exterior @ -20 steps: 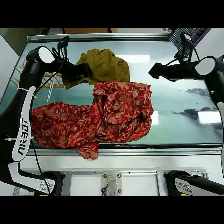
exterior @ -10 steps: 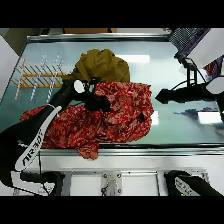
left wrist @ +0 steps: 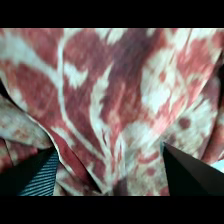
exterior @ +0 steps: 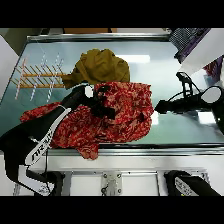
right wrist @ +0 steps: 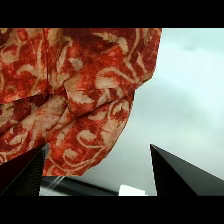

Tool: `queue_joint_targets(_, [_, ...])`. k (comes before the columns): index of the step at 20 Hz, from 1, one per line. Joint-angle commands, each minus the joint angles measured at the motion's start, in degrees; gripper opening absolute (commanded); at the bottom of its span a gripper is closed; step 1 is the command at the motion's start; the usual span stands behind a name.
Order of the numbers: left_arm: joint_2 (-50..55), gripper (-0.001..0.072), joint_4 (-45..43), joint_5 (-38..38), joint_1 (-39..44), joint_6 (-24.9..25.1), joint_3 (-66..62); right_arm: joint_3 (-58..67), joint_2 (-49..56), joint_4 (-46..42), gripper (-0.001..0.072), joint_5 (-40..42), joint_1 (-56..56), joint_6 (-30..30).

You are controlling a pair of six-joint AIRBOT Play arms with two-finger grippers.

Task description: Fold the clothes and pants, and hang the long-sleeved shirts on hangers.

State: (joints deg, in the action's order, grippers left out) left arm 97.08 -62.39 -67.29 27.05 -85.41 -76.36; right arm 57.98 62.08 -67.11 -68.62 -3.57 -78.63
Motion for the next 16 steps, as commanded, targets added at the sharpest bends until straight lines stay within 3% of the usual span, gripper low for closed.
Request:
queue_joint_targets(1, [0.17,0.0670,-0.09,-0.35,0.11,-0.24,2.25,-0.94,2.16,-1.66,0.0709,2.84,0.39,-6.71])
queue_joint_targets(2, [0.20,0.0464,0.04,0.39,0.15,-1.09,2.54,-1.03,3.39,-1.68,0.0708,3.54,1.44,-7.56])
queue_joint_targets(3, [0.15,0.0118,0.39,1.03,0.11,-1.18,2.62,-1.03,4.83,-1.77,0.0705,4.13,3.34,-7.61])
queue_joint_targets(4, [0.02,0.0013,1.11,1.40,0.09,-1.20,2.62,-1.03,6.25,-1.97,0.0649,4.39,5.88,-7.61])
queue_joint_targets(5, [-0.39,0.0013,0.94,1.51,-0.04,-1.22,2.62,-1.03,7.43,-3.50,0.0584,5.05,8.74,-7.63])
queue_joint_targets(7, [-1.81,0.0013,0.74,1.53,-0.07,-1.16,2.62,-1.01,9.29,-10.88,0.0585,8.11,15.43,-11.80])
queue_joint_targets(12, [-3.23,0.0012,0.50,1.57,-0.02,-1.16,2.69,-1.01,12.39,-34.49,0.0585,12.66,27.36,-36.85])
queue_joint_targets(16, [-3.26,0.0012,0.52,1.75,-0.02,-1.18,2.67,-1.01,15.87,-40.59,0.0585,12.66,29.62,-43.17])
